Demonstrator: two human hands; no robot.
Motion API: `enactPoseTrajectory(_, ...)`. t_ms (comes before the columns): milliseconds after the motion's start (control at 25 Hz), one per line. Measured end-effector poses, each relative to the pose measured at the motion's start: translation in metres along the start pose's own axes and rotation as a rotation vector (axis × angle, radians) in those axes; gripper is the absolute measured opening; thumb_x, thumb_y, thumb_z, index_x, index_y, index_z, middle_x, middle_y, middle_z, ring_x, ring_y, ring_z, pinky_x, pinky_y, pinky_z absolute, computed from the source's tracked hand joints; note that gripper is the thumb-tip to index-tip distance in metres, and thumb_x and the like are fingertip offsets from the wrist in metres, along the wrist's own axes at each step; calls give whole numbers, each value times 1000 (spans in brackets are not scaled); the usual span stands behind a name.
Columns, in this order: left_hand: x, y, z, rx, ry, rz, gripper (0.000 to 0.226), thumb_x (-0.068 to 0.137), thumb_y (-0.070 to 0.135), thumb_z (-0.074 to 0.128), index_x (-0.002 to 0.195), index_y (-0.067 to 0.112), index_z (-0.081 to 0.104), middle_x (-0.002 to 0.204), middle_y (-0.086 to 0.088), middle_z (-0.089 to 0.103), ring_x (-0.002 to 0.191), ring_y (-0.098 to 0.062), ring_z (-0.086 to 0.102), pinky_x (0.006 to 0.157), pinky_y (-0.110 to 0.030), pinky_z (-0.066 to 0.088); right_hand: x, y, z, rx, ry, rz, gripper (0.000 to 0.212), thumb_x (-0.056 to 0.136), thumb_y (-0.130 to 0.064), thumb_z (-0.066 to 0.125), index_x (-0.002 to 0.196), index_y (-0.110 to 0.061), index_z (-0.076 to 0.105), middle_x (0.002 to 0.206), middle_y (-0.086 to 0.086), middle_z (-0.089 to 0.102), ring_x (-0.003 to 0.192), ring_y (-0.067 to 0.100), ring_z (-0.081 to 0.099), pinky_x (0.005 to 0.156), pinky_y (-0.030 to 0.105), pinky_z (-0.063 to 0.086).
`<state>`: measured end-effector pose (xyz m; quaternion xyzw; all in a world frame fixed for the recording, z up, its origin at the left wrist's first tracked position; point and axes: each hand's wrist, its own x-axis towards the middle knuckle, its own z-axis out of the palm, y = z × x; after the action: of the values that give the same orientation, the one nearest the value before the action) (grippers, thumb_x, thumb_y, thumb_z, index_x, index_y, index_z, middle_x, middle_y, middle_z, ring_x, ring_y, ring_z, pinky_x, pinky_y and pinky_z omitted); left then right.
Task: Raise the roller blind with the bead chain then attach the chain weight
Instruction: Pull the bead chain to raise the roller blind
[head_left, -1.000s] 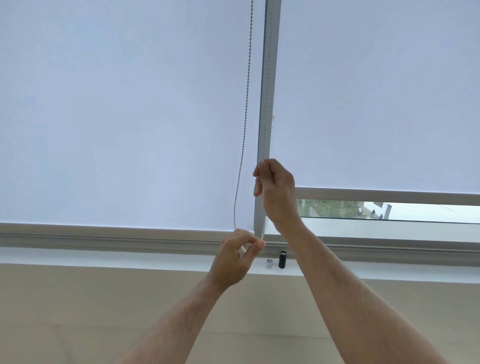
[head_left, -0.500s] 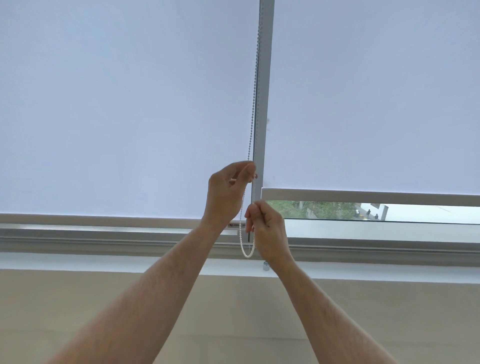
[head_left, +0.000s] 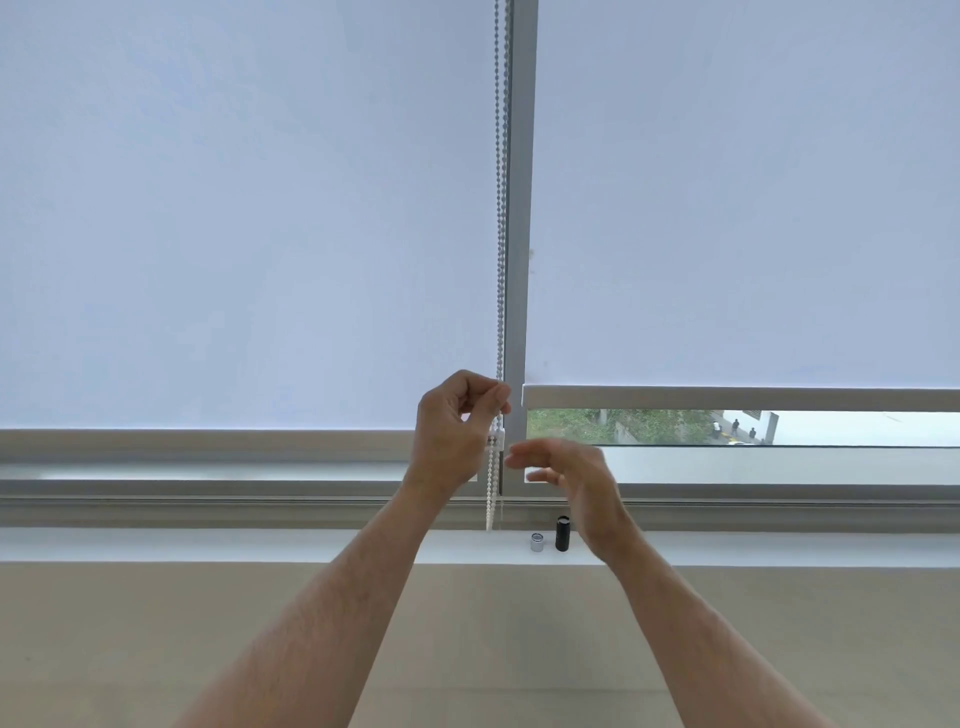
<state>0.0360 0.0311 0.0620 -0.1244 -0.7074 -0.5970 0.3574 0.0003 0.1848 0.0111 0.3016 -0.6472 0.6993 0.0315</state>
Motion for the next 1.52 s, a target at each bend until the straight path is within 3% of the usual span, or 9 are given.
enactPoseTrajectory(160, -16, -9, 7, 39, -56, 24, 17, 89, 12, 66, 73, 18, 67, 66, 6, 69, 69, -14, 65, 76, -35, 53, 30, -40, 7, -131, 121, -83, 45, 98, -48, 44, 87, -17, 75, 77, 4, 76, 78, 18, 71, 81, 44, 52)
enactPoseTrajectory(360, -36, -26, 14, 87, -66, -46, 13, 87, 14, 69, 74, 11, 67, 68, 4, 69, 71, -14, 64, 75, -30, 52, 67, -110, 32, -114, 113, -216, 37, 105, -35, 37, 107, -13, 66, 73, 2, 70, 69, 16, 65, 67, 32, 50)
enactPoseTrajectory(520, -47, -27, 13, 74, -80, -75, 14, 88, 12, 68, 75, 8, 67, 67, 4, 67, 63, -5, 60, 64, -16, 48, 76, -125, 45, -91, 135, -253, 31, 104, -20, 40, 87, -13, 64, 50, -2, 50, 50, 14, 45, 57, 31, 41)
enactPoseTrajectory(720, -50, -25, -5, 160, -199, 35, 13, 84, 33, 68, 77, 23, 73, 74, 10, 72, 75, -7, 64, 76, -23, 49, 61, -110, 46, -78, 202, -285, 32, 101, -12, 42, 75, -11, 59, 48, 5, 42, 43, 16, 35, 47, 28, 31)
enactPoseTrajectory(920, -20, 1, -15, 43, 2, 38, 29, 86, 48, 56, 89, 26, 75, 81, 0, 76, 78, -19, 69, 76, -39, 52, 50, -94, 47, -91, 199, -268, 31, 101, -12, 44, 75, -9, 61, 50, 10, 47, 47, 21, 42, 50, 26, 40)
enactPoseTrajectory(1040, 6, 25, -12, 48, 37, 72, 22, 93, 37, 57, 90, 25, 75, 78, 4, 75, 77, -10, 69, 74, -34, 52, 42, -80, 49, -105, 197, -250, 34, 102, -11, 44, 73, -9, 60, 48, 4, 48, 46, 15, 43, 52, 20, 43)
enactPoseTrajectory(1200, 29, 58, -3, -7, 16, 92, 12, 94, 27, 60, 90, 28, 71, 83, -3, 74, 76, -12, 66, 65, -23, 53, 32, -61, 53, -148, 192, -243, 37, 104, -17, 41, 72, -13, 59, 50, 1, 53, 48, 13, 47, 53, 22, 40)
enactPoseTrajectory(1400, 38, 62, 6, 2, -6, 63, 10, 90, 19, 67, 80, 19, 70, 69, 3, 73, 71, -14, 67, 76, -35, 55, 18, -35, 56, -181, 199, -216, 37, 104, -19, 43, 72, -11, 60, 54, 3, 59, 53, 9, 51, 59, 23, 41)
enactPoseTrajectory(1520, 30, 54, 6, -49, 15, 8, 14, 89, 17, 67, 75, 17, 68, 71, -5, 73, 74, -21, 68, 75, -33, 52, 15, -30, 47, -48, 79, -183, 33, 102, -18, 45, 83, -8, 71, 69, 5, 73, 69, 13, 65, 72, 21, 45)
